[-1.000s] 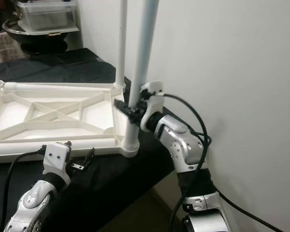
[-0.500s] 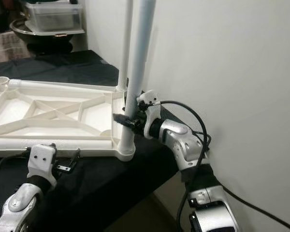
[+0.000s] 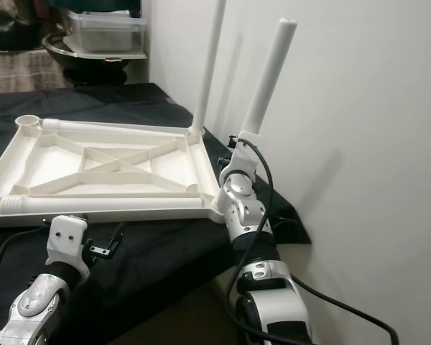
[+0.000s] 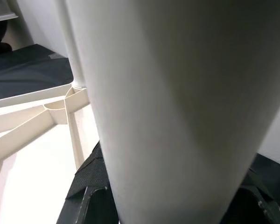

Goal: Building children table

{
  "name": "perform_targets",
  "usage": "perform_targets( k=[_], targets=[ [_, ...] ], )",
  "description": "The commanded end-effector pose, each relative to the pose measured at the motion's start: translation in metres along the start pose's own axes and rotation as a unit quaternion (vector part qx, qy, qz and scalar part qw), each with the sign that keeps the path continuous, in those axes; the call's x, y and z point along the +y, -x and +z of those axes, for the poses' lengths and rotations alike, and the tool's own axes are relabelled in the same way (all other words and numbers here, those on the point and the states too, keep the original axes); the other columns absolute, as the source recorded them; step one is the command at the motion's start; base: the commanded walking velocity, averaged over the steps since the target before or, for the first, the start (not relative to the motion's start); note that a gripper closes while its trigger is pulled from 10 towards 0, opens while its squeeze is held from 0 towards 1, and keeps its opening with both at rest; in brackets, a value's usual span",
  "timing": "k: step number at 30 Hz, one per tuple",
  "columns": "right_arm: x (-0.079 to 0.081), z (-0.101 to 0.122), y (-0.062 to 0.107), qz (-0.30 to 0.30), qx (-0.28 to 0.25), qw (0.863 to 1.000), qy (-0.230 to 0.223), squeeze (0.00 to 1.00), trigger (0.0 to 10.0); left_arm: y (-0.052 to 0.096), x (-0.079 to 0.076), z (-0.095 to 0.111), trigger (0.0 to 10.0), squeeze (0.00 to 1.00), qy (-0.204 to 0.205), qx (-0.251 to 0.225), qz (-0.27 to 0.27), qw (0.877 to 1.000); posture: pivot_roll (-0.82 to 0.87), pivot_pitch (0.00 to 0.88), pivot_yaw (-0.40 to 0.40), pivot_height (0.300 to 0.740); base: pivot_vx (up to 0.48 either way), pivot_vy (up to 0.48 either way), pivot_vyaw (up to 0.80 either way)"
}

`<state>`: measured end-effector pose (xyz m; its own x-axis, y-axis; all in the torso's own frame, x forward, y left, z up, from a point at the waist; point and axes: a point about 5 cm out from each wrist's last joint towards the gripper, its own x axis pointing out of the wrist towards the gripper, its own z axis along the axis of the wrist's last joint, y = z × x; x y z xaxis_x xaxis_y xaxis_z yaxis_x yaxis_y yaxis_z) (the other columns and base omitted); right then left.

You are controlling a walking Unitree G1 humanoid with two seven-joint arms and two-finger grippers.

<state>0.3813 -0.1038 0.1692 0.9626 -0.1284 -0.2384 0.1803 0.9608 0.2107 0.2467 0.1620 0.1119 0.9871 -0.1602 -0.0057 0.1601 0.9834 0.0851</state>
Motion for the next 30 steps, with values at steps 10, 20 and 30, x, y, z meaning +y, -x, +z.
perform_targets(
  k=[10,20,30],
  targets=[
    [0.006,0.03,0.013,0.359,-0.012,0.933,-0.017,0.0,10.0,-0.003,-0.013,-0.001,10.0,0.0,0.012,0.002,-0.017,1.0,0.1,0.0,-0.157,0.74,0.0,0.0,0.0],
    [0.003,0.027,0.041,0.478,-0.006,0.875,0.074,0.0,10.0,-0.012,-0.013,-0.001,10.0,0.0,0.005,0.005,-0.033,0.999,0.07,0.0,-0.111,0.74,0.0,0.0,0.0],
    [0.005,-0.008,0.031,0.44,0.049,0.892,0.092,0.0,0.0,-0.013,-0.011,0.0,10.0,0.0,-0.005,0.007,-0.046,0.999,0.08,0.0,-0.09,0.74,0.0,0.0,0.0]
  ],
)
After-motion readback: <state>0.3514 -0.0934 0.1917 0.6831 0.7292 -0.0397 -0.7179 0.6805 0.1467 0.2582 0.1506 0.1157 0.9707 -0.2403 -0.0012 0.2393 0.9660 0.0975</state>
